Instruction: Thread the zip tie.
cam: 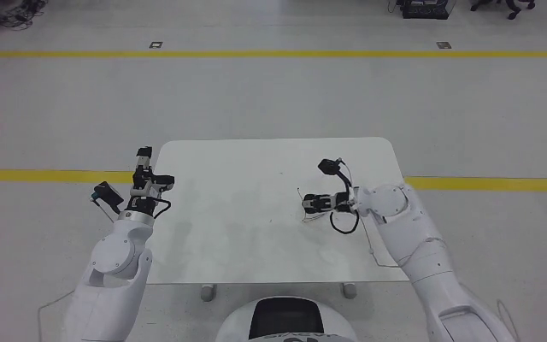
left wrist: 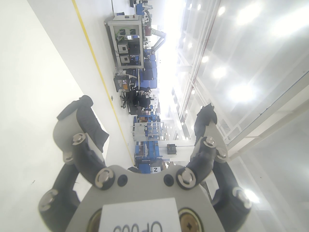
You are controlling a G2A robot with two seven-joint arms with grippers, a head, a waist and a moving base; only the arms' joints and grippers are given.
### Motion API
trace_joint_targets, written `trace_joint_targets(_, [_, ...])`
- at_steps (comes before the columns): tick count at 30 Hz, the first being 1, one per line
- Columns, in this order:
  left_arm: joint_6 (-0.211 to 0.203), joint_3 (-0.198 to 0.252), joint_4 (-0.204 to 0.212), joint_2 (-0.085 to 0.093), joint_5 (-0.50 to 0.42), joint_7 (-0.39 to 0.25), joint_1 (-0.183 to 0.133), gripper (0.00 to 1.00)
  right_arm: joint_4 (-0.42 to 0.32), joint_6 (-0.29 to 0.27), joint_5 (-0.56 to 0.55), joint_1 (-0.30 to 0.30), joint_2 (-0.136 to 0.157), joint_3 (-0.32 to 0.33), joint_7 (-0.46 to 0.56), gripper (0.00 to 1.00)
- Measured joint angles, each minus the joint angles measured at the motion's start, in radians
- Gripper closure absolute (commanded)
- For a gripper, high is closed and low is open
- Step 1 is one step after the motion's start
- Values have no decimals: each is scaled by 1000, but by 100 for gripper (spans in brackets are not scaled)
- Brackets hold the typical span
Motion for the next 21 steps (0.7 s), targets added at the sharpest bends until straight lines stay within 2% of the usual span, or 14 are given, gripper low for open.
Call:
trace_joint_targets(6, [0,0,0,0,0,0,0,0,-15,0,127,-19,29,8,7,100])
trace_joint_targets(11, [0,0,0,0,0,0,0,0,16,0,236,-21,45,16,-4,100])
trace_joint_targets(21, [0,0,0,0,0,0,0,0,20,0,247,-21,46,16,-6,100])
